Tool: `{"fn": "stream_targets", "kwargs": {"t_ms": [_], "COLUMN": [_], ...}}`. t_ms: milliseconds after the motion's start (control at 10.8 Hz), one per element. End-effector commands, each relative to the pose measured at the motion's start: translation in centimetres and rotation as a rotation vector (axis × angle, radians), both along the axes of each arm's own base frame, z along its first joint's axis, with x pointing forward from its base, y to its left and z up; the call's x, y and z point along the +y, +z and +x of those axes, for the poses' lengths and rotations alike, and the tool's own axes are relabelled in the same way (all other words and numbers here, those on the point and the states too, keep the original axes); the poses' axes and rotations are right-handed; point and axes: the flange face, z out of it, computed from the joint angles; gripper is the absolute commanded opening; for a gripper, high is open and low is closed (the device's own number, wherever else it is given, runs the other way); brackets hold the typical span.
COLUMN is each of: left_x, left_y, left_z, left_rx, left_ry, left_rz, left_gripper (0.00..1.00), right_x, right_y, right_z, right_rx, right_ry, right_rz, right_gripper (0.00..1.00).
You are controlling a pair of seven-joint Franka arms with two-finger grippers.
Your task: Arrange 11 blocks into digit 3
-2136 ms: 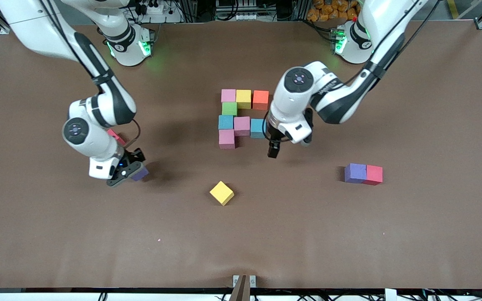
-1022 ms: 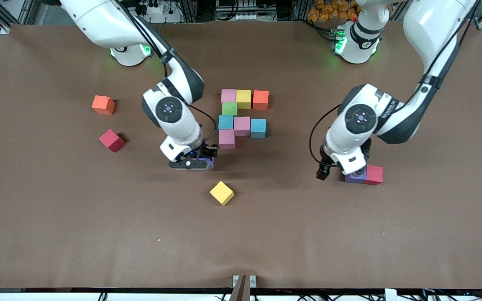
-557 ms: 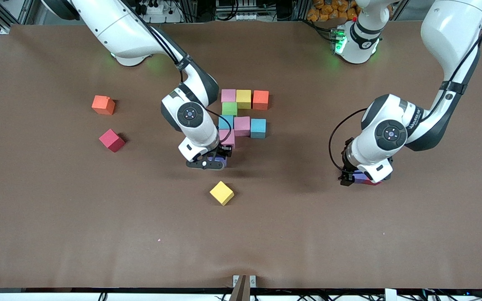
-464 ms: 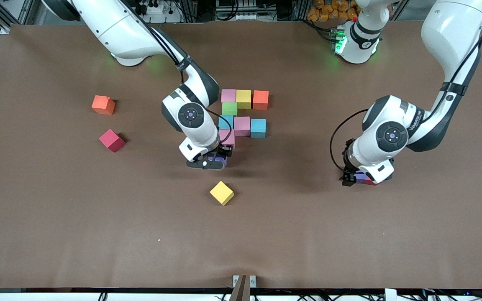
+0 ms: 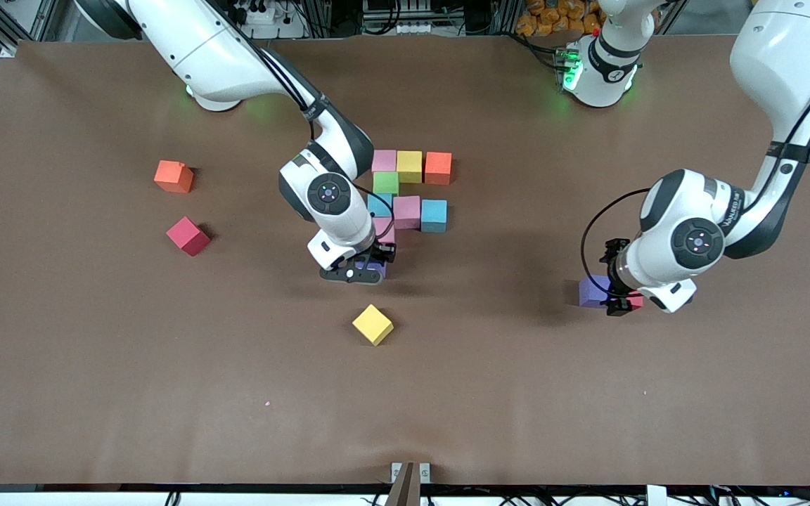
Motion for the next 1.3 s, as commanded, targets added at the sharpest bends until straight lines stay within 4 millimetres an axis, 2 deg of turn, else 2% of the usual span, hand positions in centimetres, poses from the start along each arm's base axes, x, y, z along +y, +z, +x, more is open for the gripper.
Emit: {"fn": "stream_targets", "kwargs": {"t_ms": [0,186,557,1207], "left_x": [0.3,1.4,0.8,0.5], "left_y": [-0.6,-2.3,-4.5,-7.0], "left_z": [0.2,0.4,0.2,-0.5], "left_rx": [-0.026,-0.026,-0.018,0.003], "left_ry": [-0.017,-0.029,-0.057,-0.099], "left_rz": [0.011,0.022,0.014,0.026], "left_gripper": [1.0,1.0,1.0,1.0], "right_x": [1.5,1.5,2.1,2.6], "right_y": [-1.0,-0.4,-1.1,-2.0], "right_z": [0.5,0.4,-1.1,-1.8], "right_rx": [-0.034,-0.032,0.003,0.011], "right_ry": [0.0,0.004,0.106,0.117], "right_rz": [0.014,0.009,-0.055,-0.062], "right_gripper": [0.27,0.27,0.27,0.28]}}
